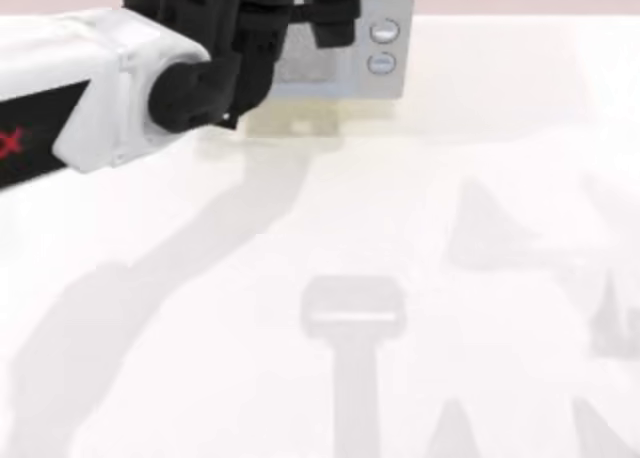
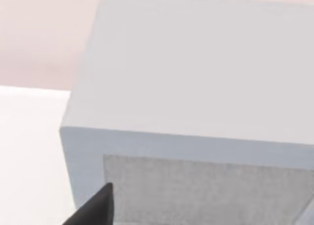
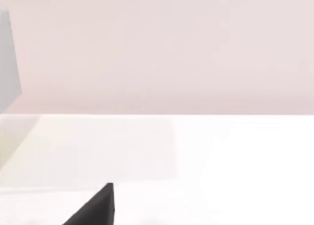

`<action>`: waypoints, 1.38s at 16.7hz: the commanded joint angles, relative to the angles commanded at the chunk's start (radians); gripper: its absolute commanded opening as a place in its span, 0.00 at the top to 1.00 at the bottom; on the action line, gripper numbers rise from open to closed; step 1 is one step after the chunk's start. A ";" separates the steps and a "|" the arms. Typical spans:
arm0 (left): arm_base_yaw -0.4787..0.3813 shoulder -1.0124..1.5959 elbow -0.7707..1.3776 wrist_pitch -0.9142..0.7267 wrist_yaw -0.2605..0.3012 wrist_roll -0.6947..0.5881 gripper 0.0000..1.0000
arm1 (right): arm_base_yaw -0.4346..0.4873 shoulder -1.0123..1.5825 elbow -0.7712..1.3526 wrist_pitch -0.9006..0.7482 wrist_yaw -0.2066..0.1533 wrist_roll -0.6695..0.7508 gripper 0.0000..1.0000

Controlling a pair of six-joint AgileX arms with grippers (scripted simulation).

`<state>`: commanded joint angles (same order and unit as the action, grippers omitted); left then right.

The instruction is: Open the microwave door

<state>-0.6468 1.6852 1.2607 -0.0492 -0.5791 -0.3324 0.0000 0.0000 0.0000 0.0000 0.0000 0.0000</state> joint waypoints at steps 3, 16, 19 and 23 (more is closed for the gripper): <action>-0.073 0.183 0.133 -0.013 -0.065 -0.034 0.00 | 0.000 0.000 0.000 0.000 0.000 0.000 0.00; -0.089 0.365 0.283 -0.006 -0.079 -0.032 0.00 | 0.000 0.000 0.000 0.000 0.000 0.000 0.00; -0.045 0.474 0.379 0.020 -0.040 -0.002 0.00 | 0.000 0.000 0.000 0.000 0.000 0.000 0.00; -0.017 0.531 0.434 0.035 -0.015 0.016 0.00 | 0.000 0.000 0.000 0.000 0.000 0.000 0.00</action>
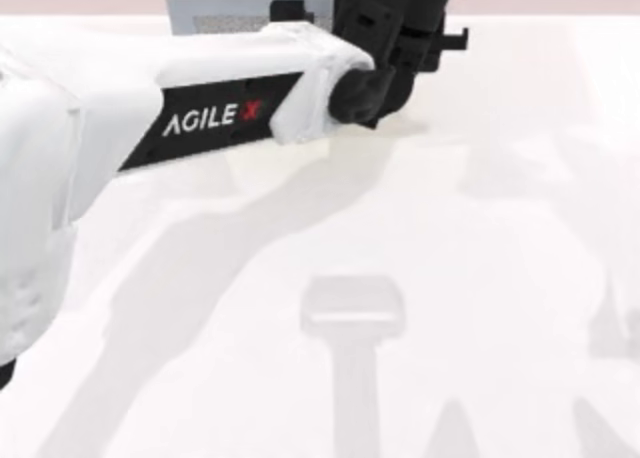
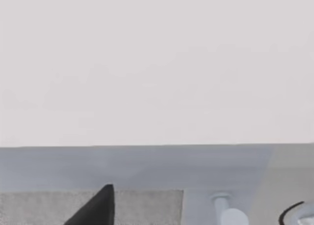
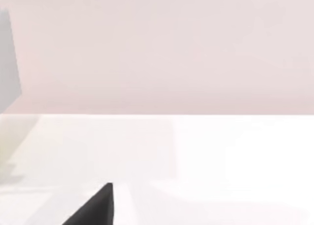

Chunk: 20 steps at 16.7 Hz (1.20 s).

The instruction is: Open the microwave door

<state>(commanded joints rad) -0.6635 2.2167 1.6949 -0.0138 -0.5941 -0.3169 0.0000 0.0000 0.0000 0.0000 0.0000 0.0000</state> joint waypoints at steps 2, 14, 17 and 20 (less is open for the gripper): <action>0.000 0.000 0.000 0.000 0.000 0.000 0.00 | 0.000 0.000 0.000 0.000 0.000 0.000 0.00; 0.000 0.000 0.000 0.000 0.000 0.000 0.90 | 0.000 0.000 0.000 0.000 0.000 0.000 0.00; 0.000 0.000 0.000 0.000 0.000 0.000 1.00 | 0.000 0.000 0.000 0.000 0.000 0.000 0.00; 0.000 0.000 0.000 0.000 0.000 0.000 1.00 | 0.000 0.000 0.000 0.000 0.000 0.000 0.00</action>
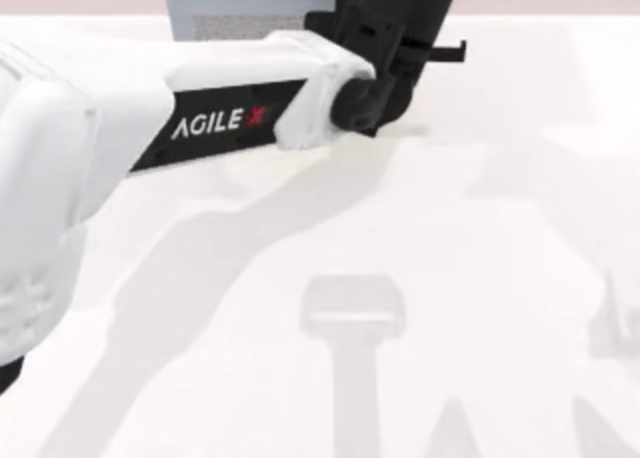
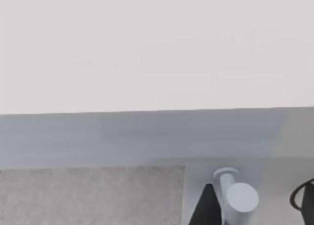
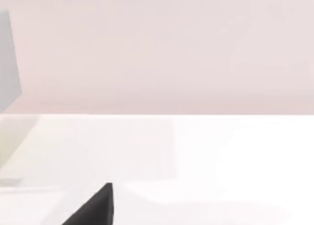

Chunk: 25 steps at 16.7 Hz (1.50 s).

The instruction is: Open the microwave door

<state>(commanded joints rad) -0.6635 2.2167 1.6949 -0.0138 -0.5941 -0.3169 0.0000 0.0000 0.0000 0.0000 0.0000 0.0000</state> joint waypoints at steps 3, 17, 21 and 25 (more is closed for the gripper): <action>0.000 0.000 0.000 0.000 0.000 0.000 1.00 | 0.000 0.000 0.000 0.000 0.000 0.000 0.00; -0.010 0.206 0.561 -0.739 0.160 -0.148 1.00 | 0.000 0.000 0.000 0.000 0.000 0.000 0.00; 0.017 0.276 0.796 -1.044 0.240 -0.209 1.00 | 0.000 0.000 0.000 0.000 0.000 0.000 0.00; 0.035 0.318 0.927 -1.196 0.291 -0.244 1.00 | 0.000 0.000 0.000 0.000 0.000 0.000 0.00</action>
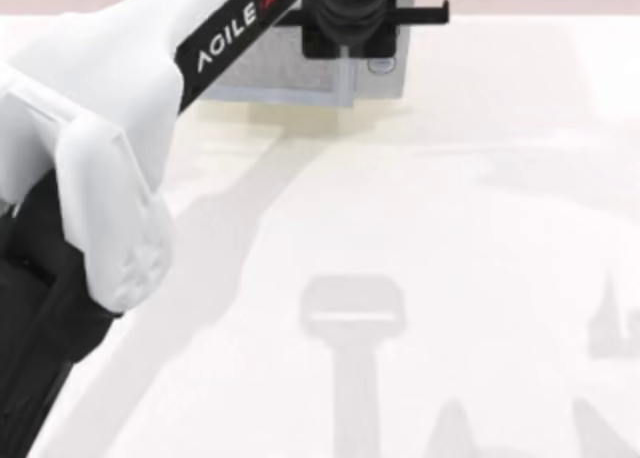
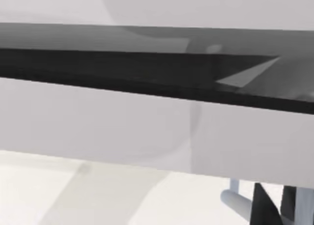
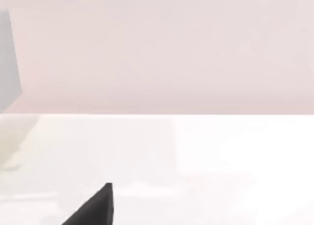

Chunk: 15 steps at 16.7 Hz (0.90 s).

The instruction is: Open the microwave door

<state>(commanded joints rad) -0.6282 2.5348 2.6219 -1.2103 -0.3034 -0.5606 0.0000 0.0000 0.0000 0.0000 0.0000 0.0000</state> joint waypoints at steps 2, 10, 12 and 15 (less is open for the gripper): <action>0.002 0.005 0.013 -0.014 0.005 -0.003 1.00 | 0.000 0.000 0.000 0.000 0.000 0.000 0.00; 0.002 0.005 0.013 -0.014 0.005 -0.003 1.00 | 0.000 0.000 0.000 0.000 0.000 0.000 0.00; 0.002 0.005 0.013 -0.014 0.005 -0.003 1.00 | 0.000 0.000 0.000 0.000 0.000 0.000 0.00; 0.002 0.005 0.013 -0.014 0.005 -0.003 1.00 | 0.000 0.000 0.000 0.000 0.000 0.000 0.00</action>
<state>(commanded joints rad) -0.6263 2.5394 2.6352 -1.2241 -0.2983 -0.5639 0.0000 0.0000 0.0000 0.0000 0.0000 0.0000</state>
